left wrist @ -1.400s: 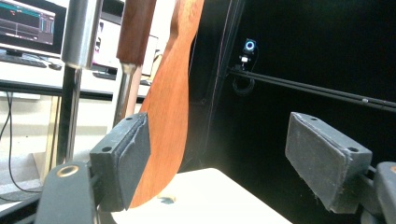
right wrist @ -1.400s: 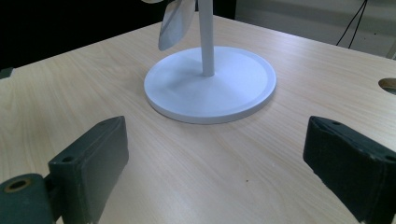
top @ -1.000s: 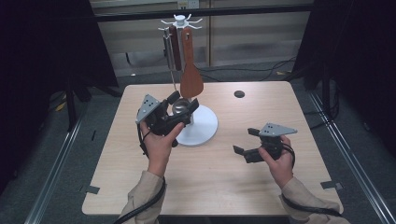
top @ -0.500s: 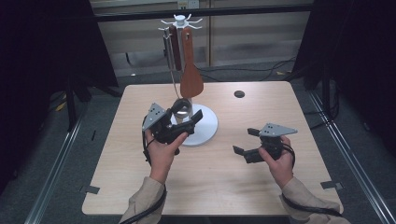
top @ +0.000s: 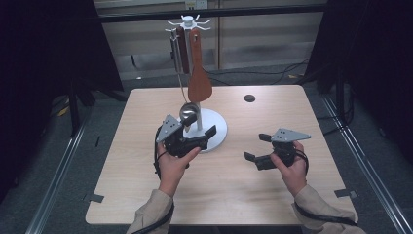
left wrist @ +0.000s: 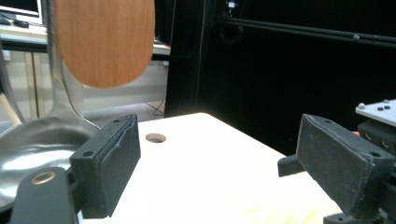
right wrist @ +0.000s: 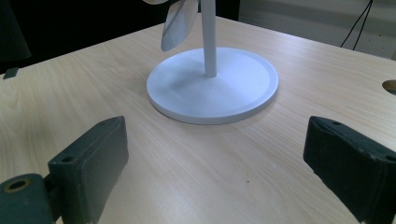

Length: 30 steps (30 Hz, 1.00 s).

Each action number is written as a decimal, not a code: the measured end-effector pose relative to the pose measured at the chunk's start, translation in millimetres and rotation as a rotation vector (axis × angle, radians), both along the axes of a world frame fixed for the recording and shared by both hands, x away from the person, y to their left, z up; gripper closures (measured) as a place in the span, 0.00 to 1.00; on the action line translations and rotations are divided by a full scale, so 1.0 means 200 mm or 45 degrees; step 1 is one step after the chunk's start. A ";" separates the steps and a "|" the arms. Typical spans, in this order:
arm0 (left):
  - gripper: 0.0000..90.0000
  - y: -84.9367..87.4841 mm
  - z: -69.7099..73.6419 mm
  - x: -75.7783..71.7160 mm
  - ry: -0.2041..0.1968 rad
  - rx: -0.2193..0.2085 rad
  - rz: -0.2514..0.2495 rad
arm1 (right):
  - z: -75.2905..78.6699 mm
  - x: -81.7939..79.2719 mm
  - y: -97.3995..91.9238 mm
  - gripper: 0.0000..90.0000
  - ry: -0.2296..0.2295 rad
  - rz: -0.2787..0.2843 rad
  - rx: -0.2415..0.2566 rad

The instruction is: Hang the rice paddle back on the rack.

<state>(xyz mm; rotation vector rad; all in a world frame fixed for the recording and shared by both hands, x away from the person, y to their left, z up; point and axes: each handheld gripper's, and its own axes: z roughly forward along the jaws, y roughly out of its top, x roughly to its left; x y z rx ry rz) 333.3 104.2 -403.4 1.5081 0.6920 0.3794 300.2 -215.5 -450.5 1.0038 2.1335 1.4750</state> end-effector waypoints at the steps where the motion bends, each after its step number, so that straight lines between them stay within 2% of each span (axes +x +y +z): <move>1: 0.15 -0.01 0.00 0.00 0.007 -0.004 -0.001 | 0.00 0.00 0.00 0.07 0.001 0.001 -0.001; 2: 0.15 -0.01 -0.01 0.00 0.018 -0.016 -0.002 | 0.00 0.00 0.00 0.07 0.000 0.001 -0.001; 3: 0.14 -0.01 -0.02 0.00 0.011 0.005 -0.003 | 0.00 0.00 0.00 0.07 0.000 0.001 -0.002; 4: 0.14 -0.02 -0.02 0.00 0.025 -0.017 -0.003 | 0.00 0.00 0.00 0.07 0.001 0.002 -0.003; 12: 0.13 -0.01 -0.06 0.00 0.037 0.036 -0.001 | 0.00 0.00 0.00 0.07 -0.005 0.006 -0.005; 14: 0.13 -0.01 -0.07 -0.01 0.056 0.039 0.013 | 0.00 0.00 0.00 0.07 -0.005 0.005 -0.004; 16: 0.13 0.00 -0.08 -0.01 0.048 0.056 -0.002 | 0.00 0.00 0.00 0.07 -0.004 0.003 -0.001; 21: 0.12 -0.01 -0.11 -0.01 0.062 0.064 -0.007 | 0.00 0.00 0.00 0.07 -0.008 0.005 -0.001; 22: 0.12 -0.01 -0.11 -0.01 0.070 0.080 0.000 | 0.00 0.00 0.00 0.07 -0.008 0.005 -0.002; 26: 0.12 -0.01 -0.14 -0.01 0.088 0.074 -0.007 | 0.00 0.00 0.00 0.07 -0.002 0.010 -0.003; 27: 0.12 -0.01 -0.15 -0.01 0.090 0.094 -0.011 | 0.00 0.00 0.00 0.07 -0.002 0.011 -0.005; 30: 0.12 -0.01 -0.16 -0.01 0.105 0.108 -0.007 | 0.00 0.00 0.00 0.07 0.000 0.008 -0.002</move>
